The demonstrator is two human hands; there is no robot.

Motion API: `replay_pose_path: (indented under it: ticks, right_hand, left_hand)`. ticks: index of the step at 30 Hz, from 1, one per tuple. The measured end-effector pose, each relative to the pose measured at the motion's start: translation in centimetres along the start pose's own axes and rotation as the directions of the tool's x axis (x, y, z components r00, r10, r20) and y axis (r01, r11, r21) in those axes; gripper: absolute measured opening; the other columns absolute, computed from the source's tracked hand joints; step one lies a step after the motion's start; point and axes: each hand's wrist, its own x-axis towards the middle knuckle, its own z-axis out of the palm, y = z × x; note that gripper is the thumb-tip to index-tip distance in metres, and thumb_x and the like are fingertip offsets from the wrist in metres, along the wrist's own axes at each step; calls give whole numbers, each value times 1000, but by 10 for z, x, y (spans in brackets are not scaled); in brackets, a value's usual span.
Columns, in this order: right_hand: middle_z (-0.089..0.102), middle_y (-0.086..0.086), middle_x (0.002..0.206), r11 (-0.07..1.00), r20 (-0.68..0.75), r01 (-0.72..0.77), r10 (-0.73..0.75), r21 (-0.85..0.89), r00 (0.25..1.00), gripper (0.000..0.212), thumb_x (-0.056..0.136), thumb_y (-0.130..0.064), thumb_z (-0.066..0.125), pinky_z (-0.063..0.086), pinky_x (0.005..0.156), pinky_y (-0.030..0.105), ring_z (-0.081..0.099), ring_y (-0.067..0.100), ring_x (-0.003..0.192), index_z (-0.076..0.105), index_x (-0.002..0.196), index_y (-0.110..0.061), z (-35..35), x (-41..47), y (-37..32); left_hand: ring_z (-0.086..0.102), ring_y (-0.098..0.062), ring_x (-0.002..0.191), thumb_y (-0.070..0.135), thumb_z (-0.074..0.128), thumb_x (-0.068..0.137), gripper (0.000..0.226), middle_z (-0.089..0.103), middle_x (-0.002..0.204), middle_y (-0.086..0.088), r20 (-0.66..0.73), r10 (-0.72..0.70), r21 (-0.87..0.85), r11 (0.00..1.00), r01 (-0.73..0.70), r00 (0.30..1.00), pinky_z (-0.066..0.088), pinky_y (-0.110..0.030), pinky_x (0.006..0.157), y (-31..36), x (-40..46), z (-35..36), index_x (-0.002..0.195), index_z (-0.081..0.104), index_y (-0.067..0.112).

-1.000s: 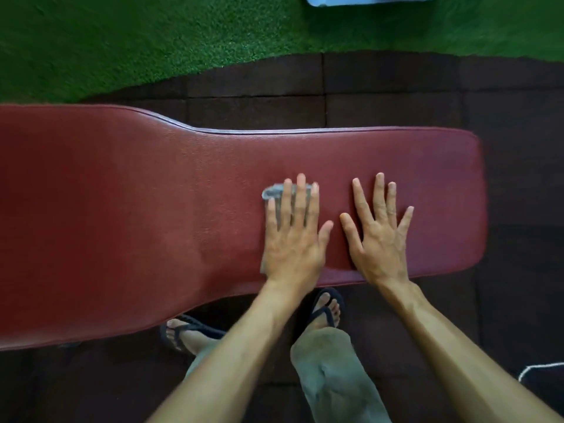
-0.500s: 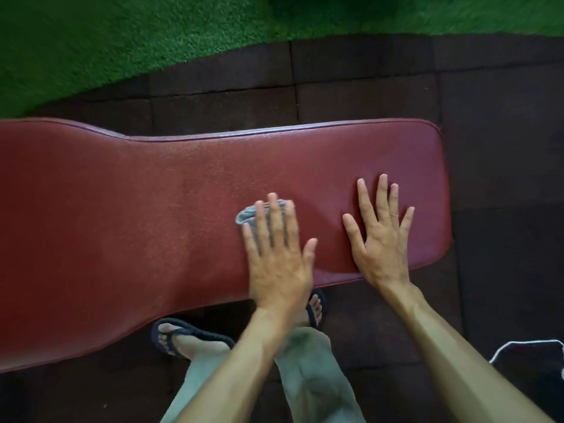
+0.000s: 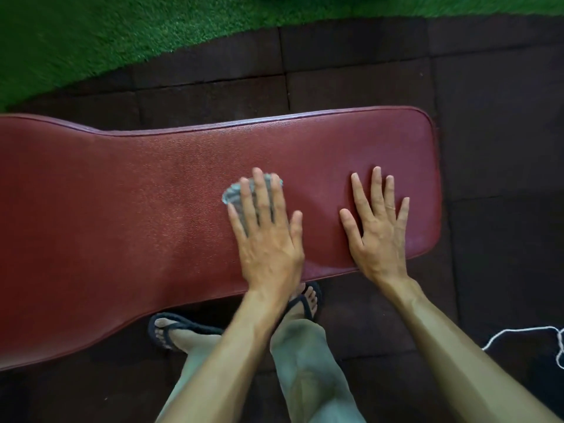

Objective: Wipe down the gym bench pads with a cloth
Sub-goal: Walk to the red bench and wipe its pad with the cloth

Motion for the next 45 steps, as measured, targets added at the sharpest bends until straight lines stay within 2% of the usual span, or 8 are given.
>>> replay_pose_path:
  ticks: [6, 11, 19, 28, 32, 36, 41, 45]
  right_hand:
    - [-8, -4, 169, 997, 12, -23, 22, 75, 1000, 63, 103, -53, 29, 0, 123, 63, -13, 20, 156, 8, 160, -36, -7, 0, -7]
    - [-5, 2, 169, 980, -50, 49, -41, 190, 998, 64, 103, -49, 30, -3, 123, 60, -11, 21, 156, 11, 160, -28, 3, -6, -81]
    - [0, 1, 168, 983, -49, 177, -179, -49, 983, 60, 105, -43, 27, 6, 124, 58, 1, 26, 156, 9, 159, -26, 50, -44, -117]
    - [-1, 9, 169, 960, -182, -276, 280, 48, 943, 69, 102, -48, 25, 12, 120, 66, -2, 36, 155, 6, 161, -18, -15, 72, -29]
    - [-1, 9, 169, 996, -129, 20, -31, -82, 991, 70, 103, -50, 29, -1, 124, 56, -5, 35, 155, 7, 161, -19, 6, 56, -91]
    - [6, 5, 169, 932, 23, 326, -326, -161, 945, 60, 106, -44, 26, 12, 124, 58, 1, 29, 156, 9, 161, -24, 16, -11, -55]
    - [0, 0, 170, 994, -39, -79, 76, -78, 996, 63, 102, -45, 21, 6, 123, 61, -3, 26, 156, 4, 160, -26, -12, 9, 23]
    - [2, 7, 169, 963, -199, -269, 269, 29, 942, 65, 103, -41, 26, 12, 122, 62, 0, 34, 155, 7, 161, -19, -17, 71, -7]
  left_hand:
    - [2, -24, 157, 43, 23, 106, 64, 5, 169, -11, -1, 134, -308, 943, -127, 991, 5, -45, 127, -11, -1, -20, 160, 11, 12]
    - [7, -28, 157, 43, 24, 105, 64, 10, 168, -13, -52, 95, -70, 993, -99, 994, 10, -50, 126, -98, 27, -28, 160, 16, 10]
    - [2, -29, 157, 47, 15, 106, 59, 3, 169, -12, -11, 112, 99, 989, -110, 994, 6, -53, 126, -110, 26, -17, 161, 13, 26]
    - [0, -31, 157, 52, 21, 105, 63, 0, 169, -13, -7, 100, 109, 989, -98, 995, 6, -54, 125, -105, 26, -16, 162, 8, 27]
    - [1, -30, 157, 52, 24, 105, 63, 1, 169, -13, -12, 105, 100, 990, -103, 994, 7, -54, 125, -105, 26, -16, 162, 10, 27]
    - [1, -30, 157, 50, 24, 105, 62, 2, 169, -12, -11, 107, 84, 991, -105, 994, 7, -54, 125, -107, 26, -16, 161, 12, 26]
    - [1, -31, 157, 52, 24, 105, 64, 1, 169, -13, -6, 104, 103, 989, -103, 995, 7, -55, 125, -106, 25, -14, 161, 11, 26]
    - [0, -31, 157, 54, 24, 105, 65, -1, 169, -13, -3, 99, 118, 988, -98, 995, 6, -54, 125, -106, 26, -13, 162, 7, 27]
